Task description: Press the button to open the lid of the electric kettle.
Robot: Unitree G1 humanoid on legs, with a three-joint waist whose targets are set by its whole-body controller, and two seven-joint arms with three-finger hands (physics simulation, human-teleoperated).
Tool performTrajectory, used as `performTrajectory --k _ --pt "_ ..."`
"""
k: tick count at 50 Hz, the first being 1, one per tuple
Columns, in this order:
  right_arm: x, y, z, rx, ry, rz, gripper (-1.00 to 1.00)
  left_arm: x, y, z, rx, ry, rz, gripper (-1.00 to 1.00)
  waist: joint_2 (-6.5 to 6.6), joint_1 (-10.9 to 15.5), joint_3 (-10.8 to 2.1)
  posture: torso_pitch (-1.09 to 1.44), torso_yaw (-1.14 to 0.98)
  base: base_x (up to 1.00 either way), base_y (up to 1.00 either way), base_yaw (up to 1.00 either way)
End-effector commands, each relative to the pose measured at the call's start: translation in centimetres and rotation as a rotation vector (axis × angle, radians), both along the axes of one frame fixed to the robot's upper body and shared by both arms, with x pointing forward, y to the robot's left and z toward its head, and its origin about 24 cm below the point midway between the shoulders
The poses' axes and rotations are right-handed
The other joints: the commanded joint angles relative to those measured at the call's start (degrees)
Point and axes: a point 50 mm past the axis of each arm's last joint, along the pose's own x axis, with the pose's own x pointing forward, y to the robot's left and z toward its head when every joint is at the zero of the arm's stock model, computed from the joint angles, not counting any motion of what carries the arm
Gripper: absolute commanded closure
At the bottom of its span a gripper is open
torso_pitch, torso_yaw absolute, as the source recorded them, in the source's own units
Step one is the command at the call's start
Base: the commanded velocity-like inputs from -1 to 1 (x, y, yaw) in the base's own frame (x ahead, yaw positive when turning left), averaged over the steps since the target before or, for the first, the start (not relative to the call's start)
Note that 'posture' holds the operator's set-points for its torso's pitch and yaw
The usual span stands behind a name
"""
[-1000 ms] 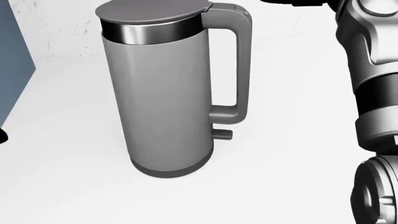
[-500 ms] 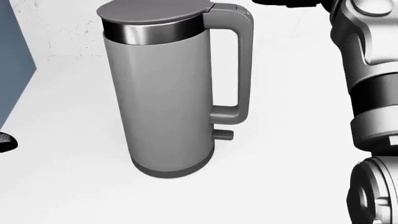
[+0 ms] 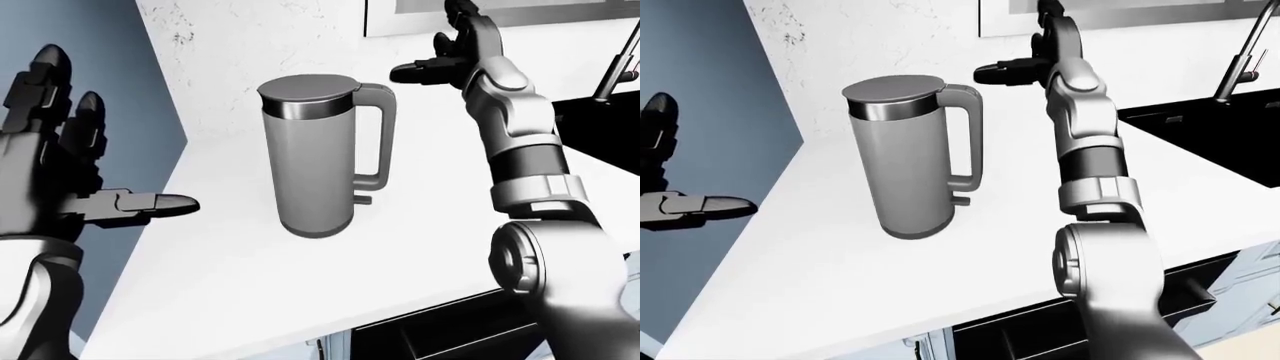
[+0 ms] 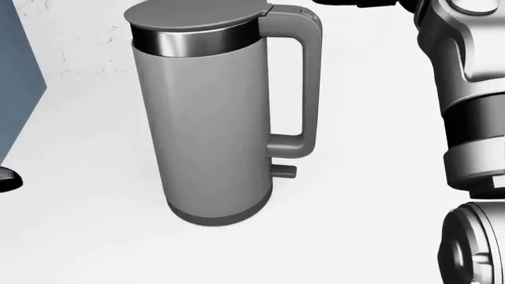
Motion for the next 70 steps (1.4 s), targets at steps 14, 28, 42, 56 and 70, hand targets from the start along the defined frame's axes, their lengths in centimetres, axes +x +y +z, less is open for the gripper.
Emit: performTrajectory --k 14,28,42,56,70 --pt "-0.62 0.39 2.51 -0.011 -0.080 0.036 -1.00 -0.37 -0.15 0.95 0.026 -0.062 0.005 -1.00 0.05 0.0 -0.74 -0.31 0.00 0.00 0.00 0.00" --pt "-0.69 0.25 2.71 0.015 -0.039 0.086 -1.00 -0.36 -0.15 1.00 0.026 -0.063 0.006 -1.00 0.03 0.0 -0.77 -0.31 0.00 0.00 0.00 0.00" --pt "-0.83 -0.34 2.78 0.053 -0.006 0.125 -1.00 -0.39 -0.13 1.19 0.027 -0.066 0.006 -1.00 0.01 -0.1 -0.69 -0.31 0.00 0.00 0.00 0.00" --pt "-1.24 -0.15 2.88 0.059 0.006 0.170 -1.00 -0.37 -0.14 1.12 0.027 -0.064 0.006 -1.00 -0.02 -0.1 -0.67 -0.31 0.00 0.00 0.00 0.00" --pt "-1.48 0.42 3.44 0.052 -0.009 0.179 -1.00 -0.41 -0.14 1.09 0.026 -0.064 0.007 -1.00 0.03 -0.1 -0.65 -0.31 0.00 0.00 0.00 0.00"
